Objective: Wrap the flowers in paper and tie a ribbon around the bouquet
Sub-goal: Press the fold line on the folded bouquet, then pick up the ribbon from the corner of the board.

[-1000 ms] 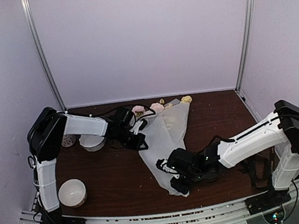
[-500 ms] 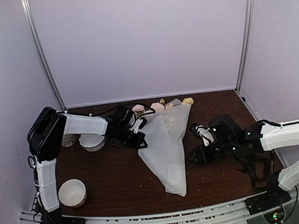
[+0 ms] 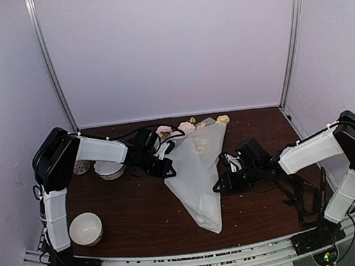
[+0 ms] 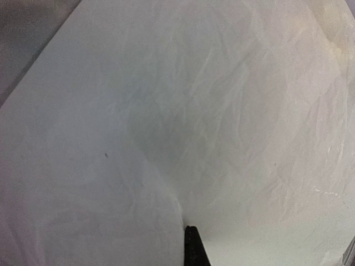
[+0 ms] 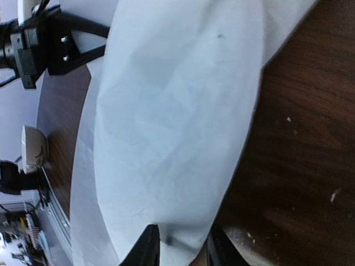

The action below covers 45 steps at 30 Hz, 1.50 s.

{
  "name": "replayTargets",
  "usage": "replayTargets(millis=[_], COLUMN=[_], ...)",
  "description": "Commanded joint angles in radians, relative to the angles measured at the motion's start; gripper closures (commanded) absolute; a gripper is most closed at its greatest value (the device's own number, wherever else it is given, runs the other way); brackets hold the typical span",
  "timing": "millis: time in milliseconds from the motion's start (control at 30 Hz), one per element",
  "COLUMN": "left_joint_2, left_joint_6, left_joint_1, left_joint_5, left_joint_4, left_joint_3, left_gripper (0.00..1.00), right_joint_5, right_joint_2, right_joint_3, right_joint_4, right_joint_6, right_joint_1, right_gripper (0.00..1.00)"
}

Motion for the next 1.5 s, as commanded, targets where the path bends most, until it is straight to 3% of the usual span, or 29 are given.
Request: replayTargets(millis=[0,67,300,433,600,733,933,1167,1367,1467], left_joint_2=[-0.014,-0.017,-0.014,-0.009,-0.015,-0.018,-0.019,-0.022,-0.022,-0.021], left_joint_6=[-0.007,-0.006,0.048,0.053,0.042,0.046,0.06,0.065,0.07,0.078], left_joint_1=[-0.002,0.002,0.018,0.018,0.016,0.017,0.017,0.017,0.016,0.017], left_joint_5=[0.027,0.018,-0.017,0.021,0.065,0.088,0.112,0.106,0.1,0.092], left_joint_4=[0.029,0.02,-0.007,0.016,0.073,0.094,0.099,0.09,0.079,0.071], left_joint_3=[0.004,0.012,0.022,0.013,-0.027,-0.042,-0.045,-0.041,-0.034,-0.032], left_gripper=[1.0,1.0,1.0,1.0,1.0,1.0,1.0,1.0,1.0,1.0], right_joint_5=[-0.118,-0.127,-0.072,0.045,0.474,0.658,0.64,0.595,0.564,0.593], right_joint_2=[0.039,0.039,-0.021,-0.106,-0.241,-0.253,-0.213,-0.11,-0.137,-0.212], right_joint_3=[0.012,-0.01,-0.122,-0.054,0.06,0.052,-0.005,0.028,0.1,0.155], right_joint_4=[0.112,0.113,0.068,-0.169,-0.634,-0.854,-0.838,-0.813,-0.894,-0.943], right_joint_6=[0.031,0.044,0.066,0.001,-0.021,0.024,0.01,-0.091,-0.152,-0.158], right_joint_1=[-0.02,-0.024,-0.036,-0.038,-0.076,-0.126,-0.222,-0.277,-0.29,-0.303], right_gripper=[0.88,1.0,1.0,0.82,0.68,0.53,0.42,0.44,0.5,0.46])
